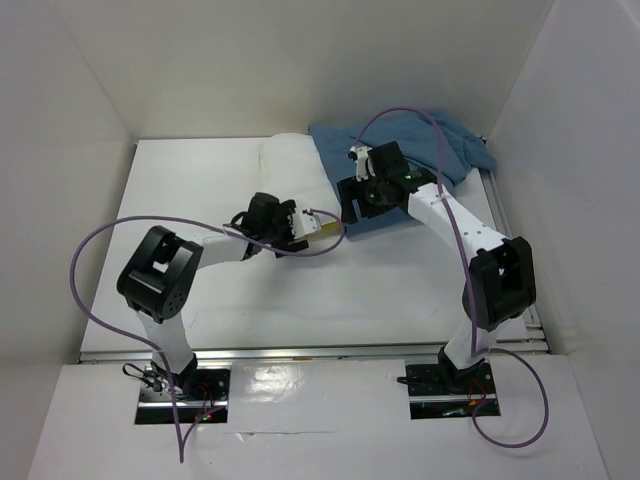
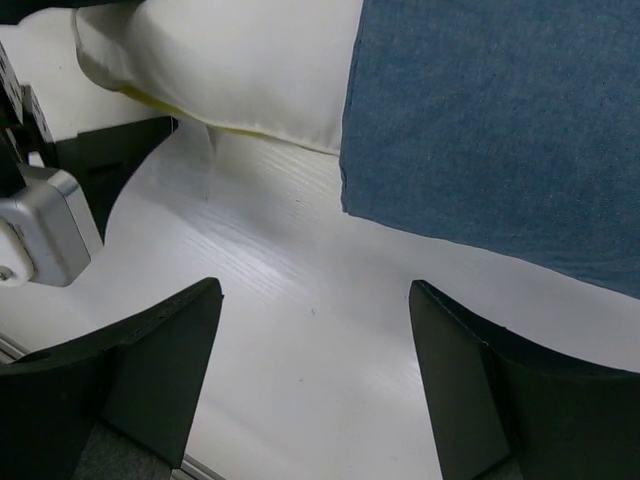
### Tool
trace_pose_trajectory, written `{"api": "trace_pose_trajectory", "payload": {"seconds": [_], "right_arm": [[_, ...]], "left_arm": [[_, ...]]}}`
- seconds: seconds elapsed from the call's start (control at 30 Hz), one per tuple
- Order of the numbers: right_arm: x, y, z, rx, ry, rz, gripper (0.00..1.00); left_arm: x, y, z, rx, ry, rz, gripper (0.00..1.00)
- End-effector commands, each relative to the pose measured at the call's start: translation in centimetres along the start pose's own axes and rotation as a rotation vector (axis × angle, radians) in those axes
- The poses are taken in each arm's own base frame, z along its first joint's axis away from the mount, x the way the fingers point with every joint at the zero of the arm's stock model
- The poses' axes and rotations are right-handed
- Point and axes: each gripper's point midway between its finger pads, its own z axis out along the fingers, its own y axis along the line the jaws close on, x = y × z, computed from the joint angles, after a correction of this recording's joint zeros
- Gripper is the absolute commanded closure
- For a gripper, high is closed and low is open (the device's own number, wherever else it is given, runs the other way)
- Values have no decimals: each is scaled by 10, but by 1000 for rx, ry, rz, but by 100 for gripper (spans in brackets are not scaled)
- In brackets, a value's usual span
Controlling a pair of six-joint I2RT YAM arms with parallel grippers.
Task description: Put the pillow into the pillowcase
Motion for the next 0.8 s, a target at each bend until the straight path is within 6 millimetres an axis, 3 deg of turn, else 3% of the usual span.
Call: {"api": "trace_pose_trajectory", "payload": {"seconds": [0.0,0.03,0.1,0.13,0.27,0.4,0.53,0.6,0.77], "right_arm": [[-32,1,-7,8,-90,-27,17],[-32,1,-7,8,-90,-27,17],[-30,0,-4,9,-81,-25,17],[-30,0,-4,9,-81,-25,17],[-32,2,-4,-2,-89,-28,17],[-35,7,-4,-29,-98,-31,17],[-51,4,-5,-8,-159,-33,17],[-51,-1,1,12,-161,-31,17],[-52,-5,19,20,-156,-9,17]], "left_arm": [[11,-16,13,84,30,-4,20],[11,-20,15,111,34,-11,32],[21,-32,16,177,85,-48,67],[15,-28,16,180,75,-48,100],[22,-34,9,220,100,-116,100],[5,-18,-18,227,66,-228,100],[-44,3,-55,221,-19,-327,100],[-68,12,-80,197,-72,-353,100],[-93,15,-109,170,-112,-326,100]]}}
